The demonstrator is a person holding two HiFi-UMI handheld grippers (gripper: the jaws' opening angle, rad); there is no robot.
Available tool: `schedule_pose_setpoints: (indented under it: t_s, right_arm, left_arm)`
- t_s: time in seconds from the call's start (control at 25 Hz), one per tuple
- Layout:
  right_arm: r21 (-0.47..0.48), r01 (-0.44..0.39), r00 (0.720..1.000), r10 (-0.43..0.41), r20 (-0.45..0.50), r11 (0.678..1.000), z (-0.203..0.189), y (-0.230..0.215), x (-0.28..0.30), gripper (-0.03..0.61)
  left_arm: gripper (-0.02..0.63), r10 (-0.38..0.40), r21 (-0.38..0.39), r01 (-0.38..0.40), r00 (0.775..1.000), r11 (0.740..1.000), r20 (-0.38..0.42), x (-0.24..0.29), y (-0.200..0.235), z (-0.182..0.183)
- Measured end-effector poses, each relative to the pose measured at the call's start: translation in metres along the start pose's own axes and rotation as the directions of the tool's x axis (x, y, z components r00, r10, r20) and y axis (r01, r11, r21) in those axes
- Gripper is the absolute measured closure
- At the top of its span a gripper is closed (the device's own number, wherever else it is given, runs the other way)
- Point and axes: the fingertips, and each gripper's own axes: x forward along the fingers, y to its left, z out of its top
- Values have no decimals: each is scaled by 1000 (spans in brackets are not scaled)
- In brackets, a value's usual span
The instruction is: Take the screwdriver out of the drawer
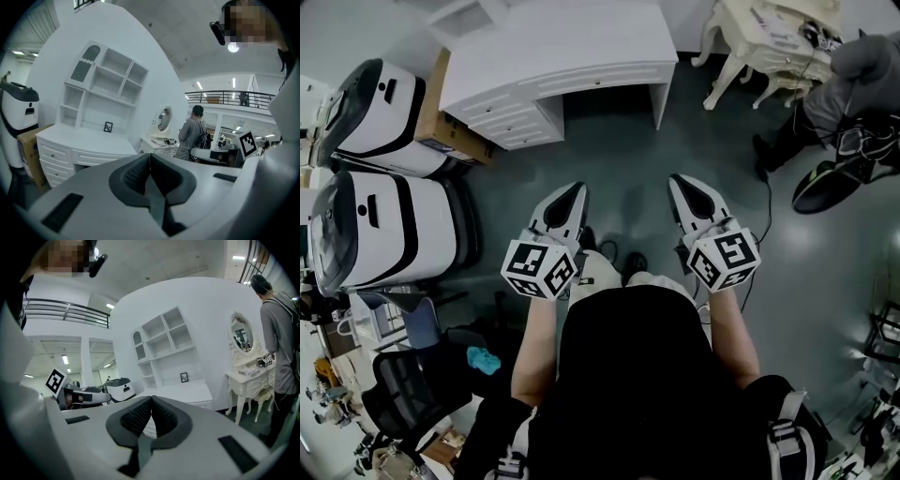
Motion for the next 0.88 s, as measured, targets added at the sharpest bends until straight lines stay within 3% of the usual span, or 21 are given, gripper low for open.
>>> schedule_pose_setpoints:
  t_s: [0.4,0.6,0.88]
  right_arm:
    - [11,-86,996,86,-33,996,-11,-1,36,560]
    - [26,-67,996,68,-50,997,-9,-17,73,560]
    - [73,-42,997,46,-58,996,16,-53,149,560]
  left_arm:
    - [591,-11,-22,10,999,1000,-40,34,29,-8]
    - [591,-77,-32,76,996,997,-50,78,48,0]
    - [591,-133,17,135,988,991,-81,142,92,28]
